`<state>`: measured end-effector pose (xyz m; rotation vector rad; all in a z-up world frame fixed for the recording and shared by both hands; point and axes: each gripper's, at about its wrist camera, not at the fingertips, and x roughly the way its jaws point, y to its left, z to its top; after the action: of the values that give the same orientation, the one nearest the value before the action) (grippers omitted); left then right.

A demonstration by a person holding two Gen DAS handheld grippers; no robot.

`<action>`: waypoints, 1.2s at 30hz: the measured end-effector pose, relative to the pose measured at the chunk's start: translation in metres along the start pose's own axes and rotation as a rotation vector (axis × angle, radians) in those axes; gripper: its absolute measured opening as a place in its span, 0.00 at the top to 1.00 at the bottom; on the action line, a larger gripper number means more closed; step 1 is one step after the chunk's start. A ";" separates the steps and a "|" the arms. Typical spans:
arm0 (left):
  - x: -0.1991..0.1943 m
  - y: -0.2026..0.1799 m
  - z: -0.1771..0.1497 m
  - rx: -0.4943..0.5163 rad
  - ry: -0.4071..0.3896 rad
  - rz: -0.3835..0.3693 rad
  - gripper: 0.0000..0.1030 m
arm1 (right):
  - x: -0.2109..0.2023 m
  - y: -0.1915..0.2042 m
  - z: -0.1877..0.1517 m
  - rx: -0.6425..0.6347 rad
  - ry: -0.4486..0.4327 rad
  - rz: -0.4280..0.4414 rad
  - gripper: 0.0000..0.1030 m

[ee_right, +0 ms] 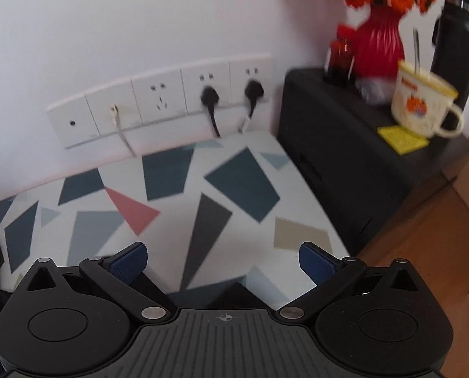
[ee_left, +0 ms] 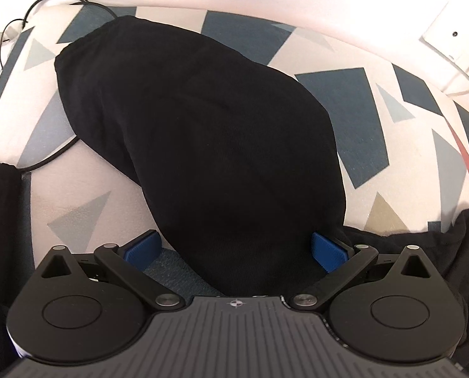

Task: Fold clothes

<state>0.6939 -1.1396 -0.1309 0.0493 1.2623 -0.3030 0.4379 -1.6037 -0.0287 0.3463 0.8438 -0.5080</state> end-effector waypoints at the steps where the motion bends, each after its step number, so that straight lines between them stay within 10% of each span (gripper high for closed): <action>1: 0.000 0.002 -0.001 -0.012 -0.004 -0.005 0.00 | 0.009 -0.002 -0.004 -0.008 0.025 0.018 0.01; 4: -0.005 0.008 -0.006 -0.045 -0.038 -0.018 0.06 | 0.040 -0.001 -0.017 -0.067 0.098 -0.018 0.01; 8: -0.020 0.022 -0.010 -0.124 -0.036 -0.126 0.62 | 0.082 0.004 -0.033 -0.158 0.202 -0.110 0.04; 12: -0.032 0.032 -0.017 -0.143 -0.043 -0.118 0.77 | 0.095 -0.007 -0.049 -0.131 0.319 0.009 0.16; 17: -0.032 0.041 -0.024 -0.151 -0.051 -0.132 0.79 | 0.089 -0.009 -0.058 -0.136 0.318 0.065 0.27; 21: -0.040 0.038 -0.020 -0.186 -0.086 -0.132 0.87 | 0.081 -0.007 -0.056 -0.161 0.267 0.066 0.58; 23: -0.058 0.034 -0.008 -0.170 -0.171 -0.143 0.88 | 0.072 -0.009 -0.048 -0.147 0.219 0.046 0.79; 29: -0.126 0.047 0.017 -0.205 -0.478 -0.277 0.88 | 0.024 -0.040 -0.003 0.120 -0.084 -0.049 0.87; 36: -0.076 0.074 -0.011 -0.237 -0.233 -0.132 0.57 | 0.044 -0.049 -0.022 0.188 -0.020 -0.203 0.73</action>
<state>0.6820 -1.0513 -0.0723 -0.2662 1.0638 -0.2628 0.4222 -1.6463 -0.0811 0.4297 0.8177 -0.7817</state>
